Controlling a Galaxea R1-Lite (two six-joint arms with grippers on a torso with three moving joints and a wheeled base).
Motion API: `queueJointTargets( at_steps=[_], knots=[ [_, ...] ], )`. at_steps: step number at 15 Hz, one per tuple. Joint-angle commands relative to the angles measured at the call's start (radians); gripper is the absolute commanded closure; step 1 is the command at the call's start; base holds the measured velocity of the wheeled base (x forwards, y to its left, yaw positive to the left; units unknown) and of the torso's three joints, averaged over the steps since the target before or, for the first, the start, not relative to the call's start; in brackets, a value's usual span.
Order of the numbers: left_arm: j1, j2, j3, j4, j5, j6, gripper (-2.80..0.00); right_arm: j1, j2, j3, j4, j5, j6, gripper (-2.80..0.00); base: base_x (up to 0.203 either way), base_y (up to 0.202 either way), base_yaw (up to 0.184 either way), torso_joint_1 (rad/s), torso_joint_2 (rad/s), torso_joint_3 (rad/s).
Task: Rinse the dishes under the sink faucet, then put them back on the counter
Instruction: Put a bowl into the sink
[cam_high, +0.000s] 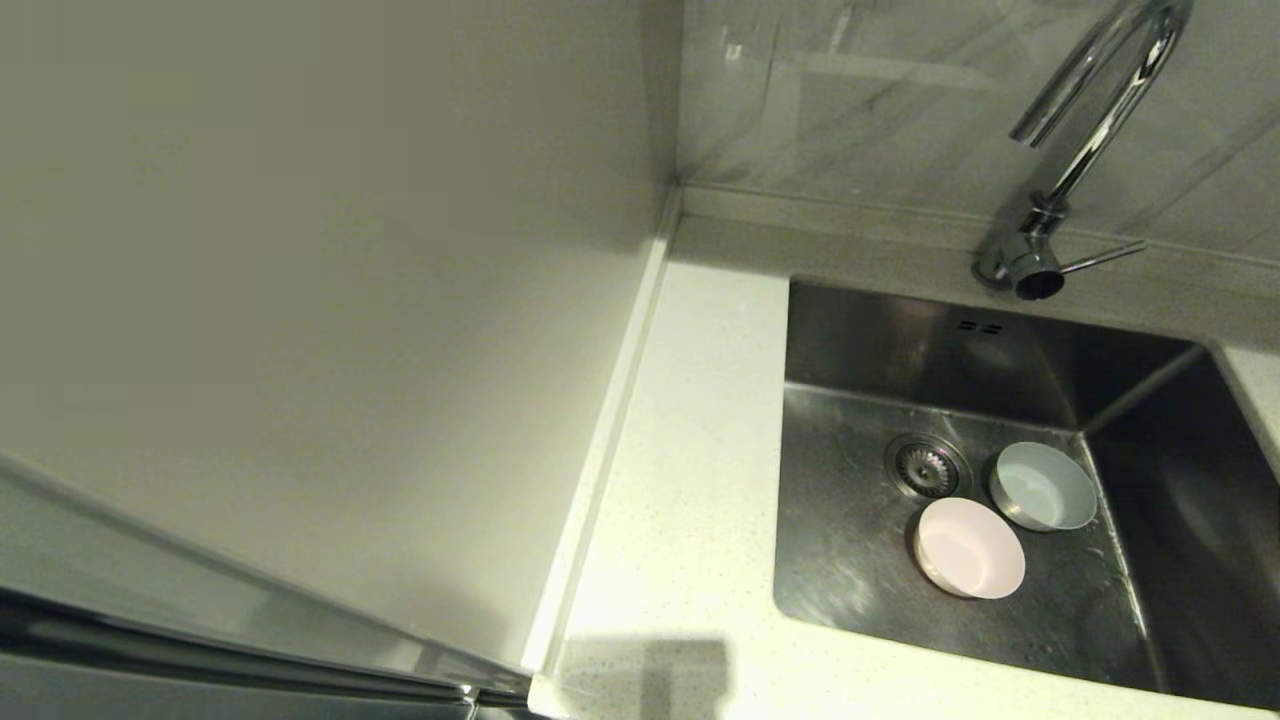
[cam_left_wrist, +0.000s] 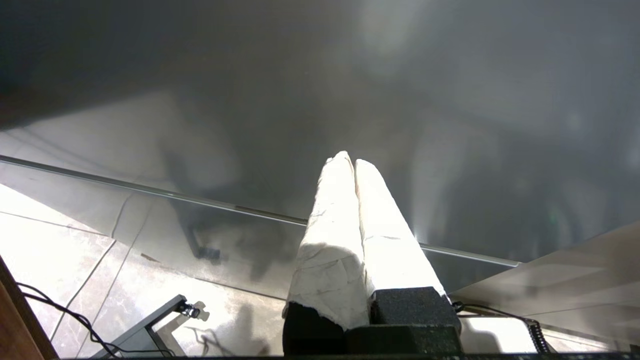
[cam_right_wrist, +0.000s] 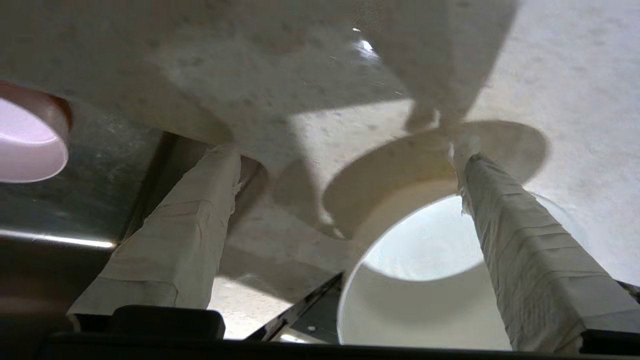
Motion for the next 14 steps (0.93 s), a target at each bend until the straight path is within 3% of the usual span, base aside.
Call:
queueJointTargets(
  at_steps=[1, 7, 14],
  knots=[
    [0.000, -0.003, 0.000, 0.000, 0.000, 0.000, 0.00, 0.017, 0.033, -0.006, 0.006, 0.030, 0.000, -2.80, 0.000, 0.000, 0.000, 0.000, 0.00, 0.000],
    [0.000, -0.003, 0.000, 0.000, 0.000, -0.001, 0.00, 0.104, -0.054, -0.006, 0.007, 0.135, 0.000, -2.80, 0.000, 0.000, 0.000, 0.000, 0.00, 0.000],
    [0.000, -0.005, 0.000, 0.000, 0.000, -0.001, 0.00, 0.107, -0.165, -0.012, 0.010, 0.137, -0.001, -2.80, 0.000, 0.000, 0.000, 0.000, 0.00, 0.000]
  ],
)
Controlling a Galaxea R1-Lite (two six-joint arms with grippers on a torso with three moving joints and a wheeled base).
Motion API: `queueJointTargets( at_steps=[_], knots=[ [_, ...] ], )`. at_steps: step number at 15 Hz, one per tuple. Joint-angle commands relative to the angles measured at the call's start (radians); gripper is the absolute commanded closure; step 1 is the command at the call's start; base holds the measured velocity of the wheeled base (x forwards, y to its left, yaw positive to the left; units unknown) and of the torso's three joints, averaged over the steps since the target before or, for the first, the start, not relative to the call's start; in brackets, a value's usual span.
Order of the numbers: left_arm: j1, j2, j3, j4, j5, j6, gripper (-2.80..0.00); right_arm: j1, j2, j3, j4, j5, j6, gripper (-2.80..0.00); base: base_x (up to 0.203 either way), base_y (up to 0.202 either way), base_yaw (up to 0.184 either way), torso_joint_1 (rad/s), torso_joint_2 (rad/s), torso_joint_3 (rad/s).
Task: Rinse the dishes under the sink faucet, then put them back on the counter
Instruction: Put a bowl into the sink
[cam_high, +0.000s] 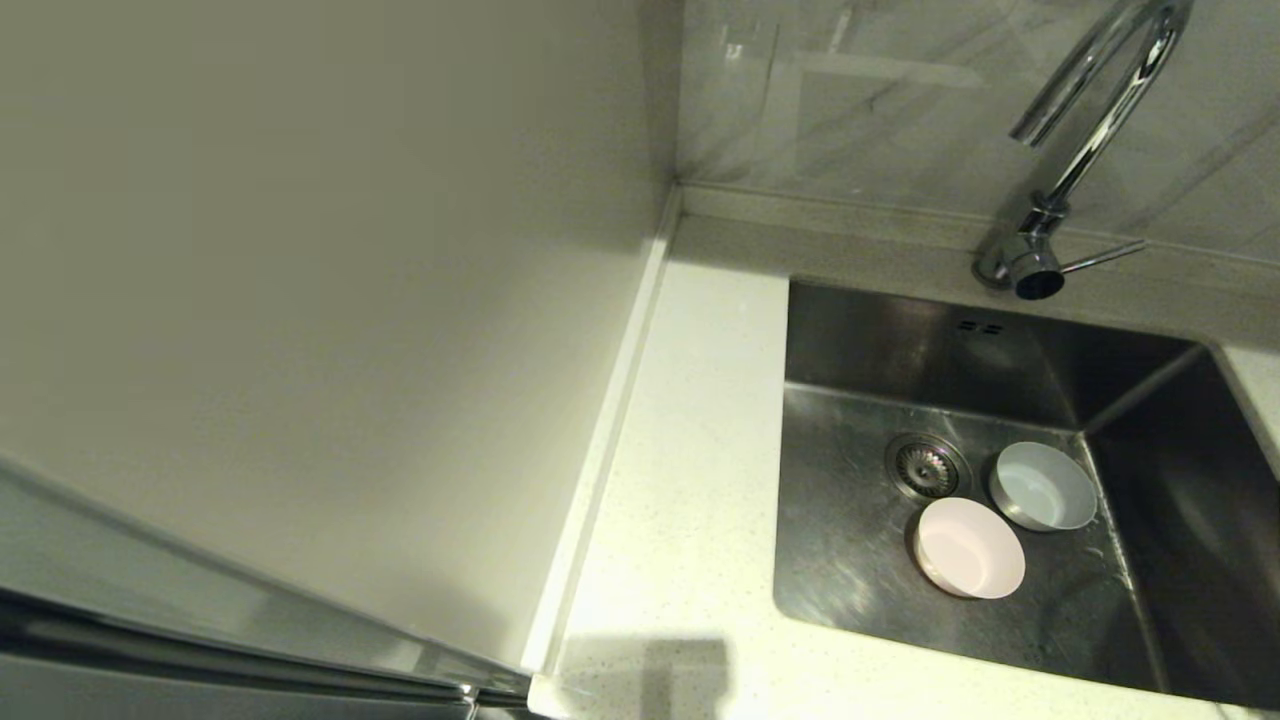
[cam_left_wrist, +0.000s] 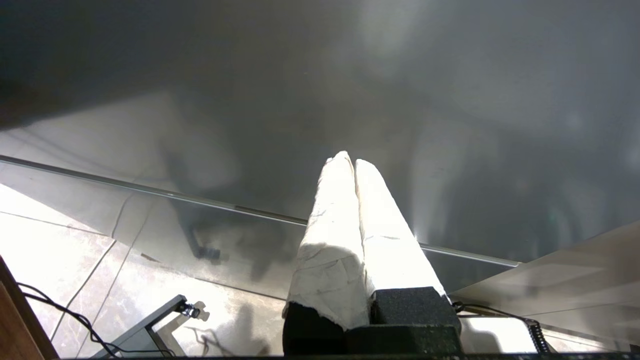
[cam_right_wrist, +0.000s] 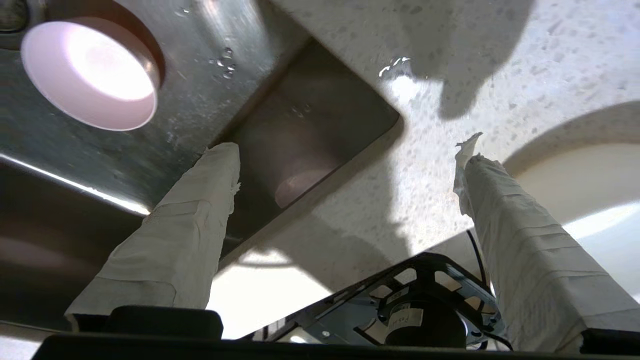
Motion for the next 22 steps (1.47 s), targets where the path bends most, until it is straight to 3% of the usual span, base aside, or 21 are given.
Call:
queueJointTargets(
  at_steps=[1, 3, 4, 5, 11, 15, 22],
  knots=[
    [0.000, -0.003, 0.000, 0.000, 0.000, -0.001, 0.00, -0.001, -0.078, -0.003, 0.007, 0.004, 0.002, -2.80, 0.000, 0.000, 0.000, 0.000, 0.00, 0.000],
    [0.000, -0.003, 0.000, 0.000, 0.000, -0.001, 0.00, -0.005, -0.159, -0.001, 0.015, -0.012, 0.010, -2.80, 0.000, 0.000, 0.000, 0.000, 0.00, 0.000],
    [0.000, -0.004, 0.000, 0.000, 0.000, 0.000, 0.00, -0.019, -0.194, 0.000, 0.044, -0.059, 0.026, -2.80, 0.000, 0.000, 0.000, 0.000, 0.00, 0.000],
    [0.000, -0.003, 0.000, 0.000, 0.001, -0.001, 0.00, -0.050, -0.206, 0.003, 0.087, -0.111, 0.044, -2.80, 0.000, 0.000, 0.000, 0.000, 0.00, 0.000],
    [-0.001, -0.004, 0.000, 0.000, 0.000, 0.000, 0.00, -0.258, -0.098, 0.010, 0.136, -0.182, 0.011, -2.80, 0.000, 0.000, 0.000, 0.000, 0.00, 0.000],
    [0.000, -0.004, 0.000, 0.000, 0.000, 0.000, 0.00, -0.299, -0.028, 0.083, 0.112, -0.191, -0.102, -2.80, 0.000, 0.000, 0.000, 0.000, 0.00, 0.000],
    [0.000, -0.003, 0.000, 0.000, 0.000, -0.001, 0.00, -0.336, 0.040, 0.150, 0.022, -0.225, -0.120, -2.80, 0.000, 0.000, 0.000, 0.000, 0.00, 0.000]
  ],
)
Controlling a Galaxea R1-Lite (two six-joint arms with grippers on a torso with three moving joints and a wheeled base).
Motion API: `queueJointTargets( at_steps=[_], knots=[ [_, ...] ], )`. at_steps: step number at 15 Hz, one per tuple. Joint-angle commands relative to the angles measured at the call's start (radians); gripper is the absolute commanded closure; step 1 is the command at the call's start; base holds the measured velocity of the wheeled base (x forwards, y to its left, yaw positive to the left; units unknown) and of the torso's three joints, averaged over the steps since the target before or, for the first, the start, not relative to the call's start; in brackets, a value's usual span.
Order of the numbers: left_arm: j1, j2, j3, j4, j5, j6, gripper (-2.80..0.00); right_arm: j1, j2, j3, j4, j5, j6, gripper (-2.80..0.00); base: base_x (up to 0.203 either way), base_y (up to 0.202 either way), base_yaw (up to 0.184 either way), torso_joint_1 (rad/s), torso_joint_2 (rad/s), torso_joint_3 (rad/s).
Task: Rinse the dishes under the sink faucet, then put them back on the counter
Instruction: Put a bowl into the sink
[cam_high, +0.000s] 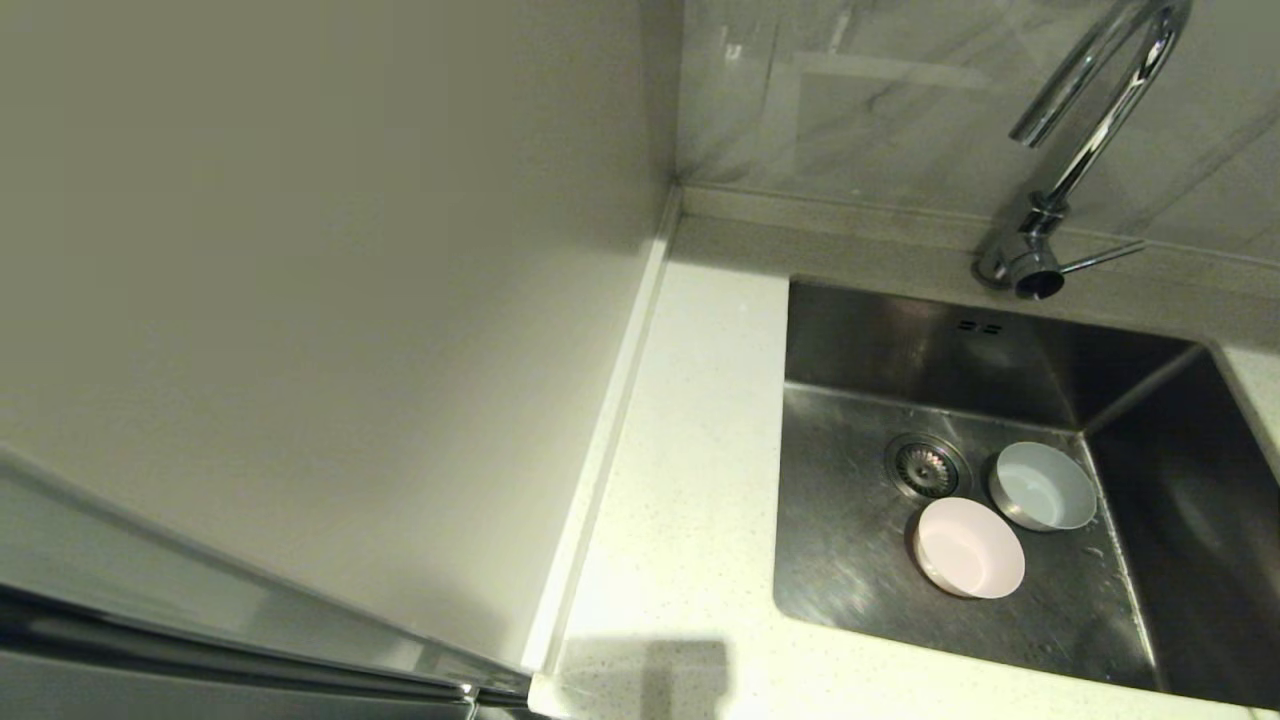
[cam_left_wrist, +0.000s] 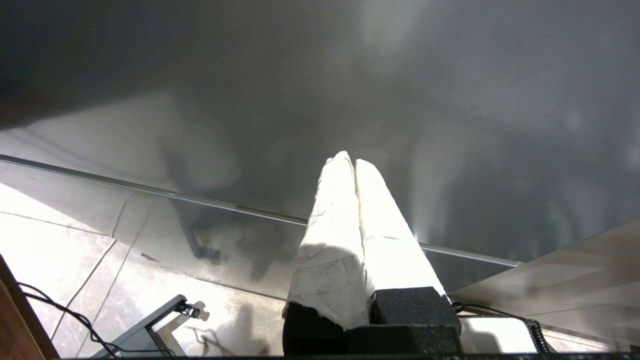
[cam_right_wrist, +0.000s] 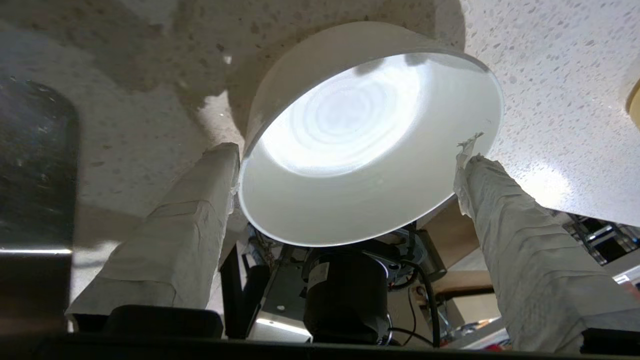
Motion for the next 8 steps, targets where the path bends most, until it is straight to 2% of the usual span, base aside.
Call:
queueJointTargets(
  at_steps=[1, 8],
  knots=[
    [0.000, -0.003, 0.000, -0.001, 0.000, -0.001, 0.00, -0.002, 0.025, 0.019, 0.004, 0.001, -0.023, -2.80, 0.000, 0.000, 0.000, 0.000, 0.00, 0.000],
    [0.000, -0.004, 0.000, -0.001, 0.000, -0.001, 0.00, -0.001, 0.070, 0.054, 0.004, 0.007, -0.100, -2.80, 0.000, 0.000, 0.000, 0.000, 0.00, 0.000]
  ],
)
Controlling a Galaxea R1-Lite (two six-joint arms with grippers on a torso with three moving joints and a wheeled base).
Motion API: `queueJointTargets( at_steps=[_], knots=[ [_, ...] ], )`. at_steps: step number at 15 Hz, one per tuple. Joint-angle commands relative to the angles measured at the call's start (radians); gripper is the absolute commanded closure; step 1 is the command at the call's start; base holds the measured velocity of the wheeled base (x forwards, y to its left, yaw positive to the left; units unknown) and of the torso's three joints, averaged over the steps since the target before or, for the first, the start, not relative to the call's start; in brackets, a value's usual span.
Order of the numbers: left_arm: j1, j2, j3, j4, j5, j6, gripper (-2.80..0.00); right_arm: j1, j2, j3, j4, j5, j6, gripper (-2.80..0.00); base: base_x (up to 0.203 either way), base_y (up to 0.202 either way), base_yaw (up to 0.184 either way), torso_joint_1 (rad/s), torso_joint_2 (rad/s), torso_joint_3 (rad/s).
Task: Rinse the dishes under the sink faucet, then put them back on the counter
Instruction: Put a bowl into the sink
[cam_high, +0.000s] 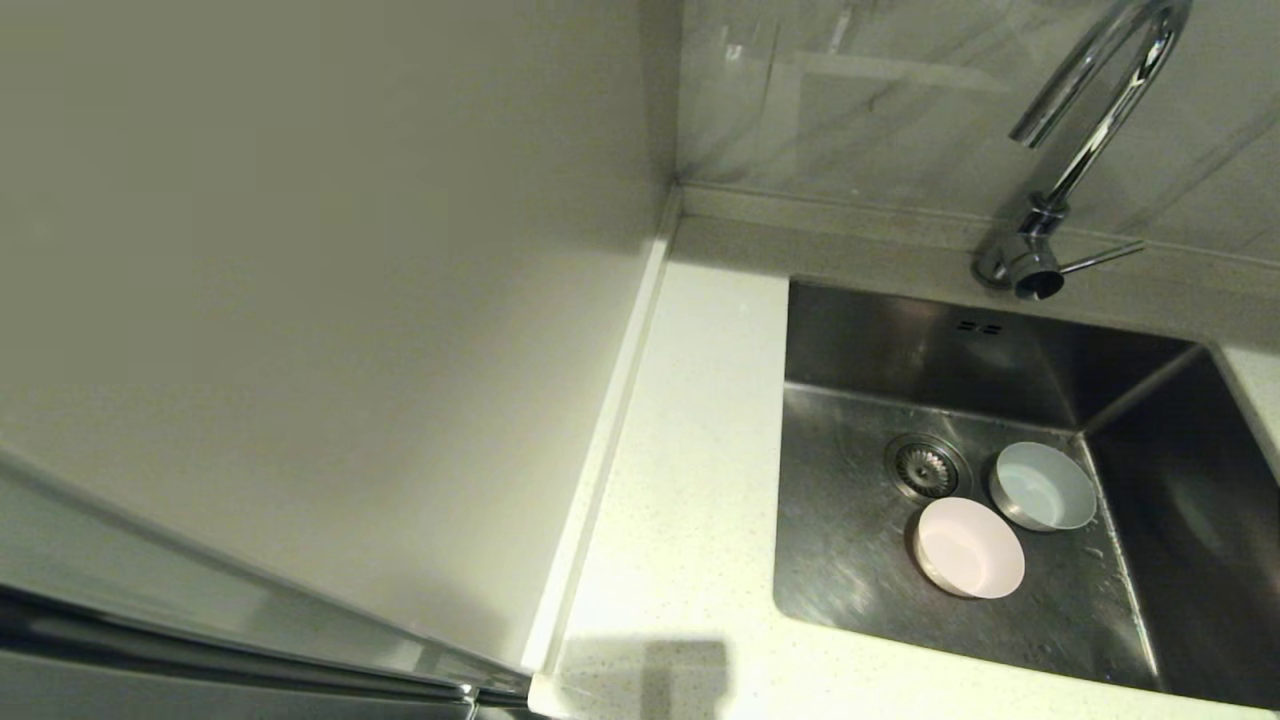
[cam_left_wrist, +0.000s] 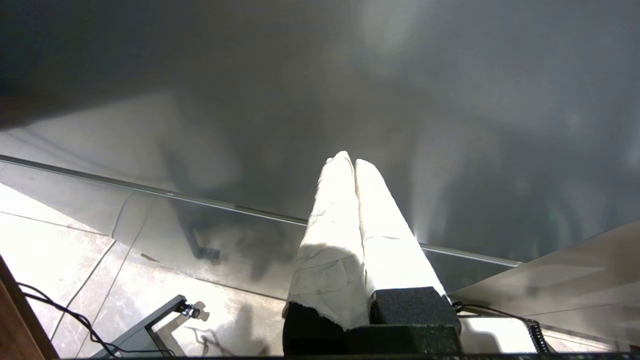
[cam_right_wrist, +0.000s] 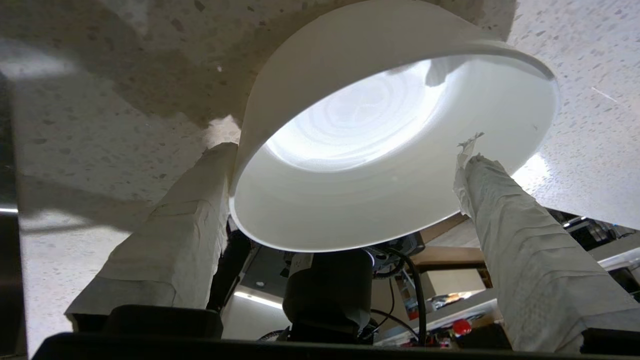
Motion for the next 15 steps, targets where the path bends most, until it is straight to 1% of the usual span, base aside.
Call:
queueJointTargets(
  at_steps=[1, 5, 8, 11, 12, 15],
  knots=[
    [0.000, -0.003, 0.000, 0.000, 0.000, 0.001, 0.00, 0.000, 0.021, 0.004, 0.006, 0.002, -0.013, -2.80, 0.000, 0.000, 0.000, 0.000, 0.00, 0.000],
    [-0.001, -0.003, 0.000, 0.000, 0.000, 0.001, 0.00, 0.000, 0.026, 0.016, 0.006, 0.003, -0.074, -2.80, 0.000, 0.000, 0.000, 0.000, 0.00, 0.000],
    [0.000, -0.004, 0.000, 0.000, 0.000, 0.000, 0.00, 0.003, 0.030, 0.013, 0.006, 0.006, -0.079, -2.80, 0.000, 0.000, 0.000, 0.000, 0.00, 0.000],
    [-0.001, -0.004, 0.000, 0.000, 0.000, 0.000, 0.00, 0.004, 0.049, 0.013, 0.006, 0.012, -0.101, -2.80, 0.000, 0.000, 0.000, 0.000, 0.00, 0.000],
    [-0.001, -0.004, 0.000, 0.000, 0.000, 0.000, 0.00, 0.004, 0.057, 0.012, 0.006, 0.025, -0.103, 0.00, 0.000, 0.000, 0.000, 0.000, 0.00, 0.000],
    [0.000, -0.003, 0.000, 0.000, 0.000, 0.000, 0.00, 0.004, 0.066, 0.009, 0.006, 0.058, -0.121, 0.00, 0.000, 0.000, 0.000, 0.000, 0.00, 0.000]
  ],
)
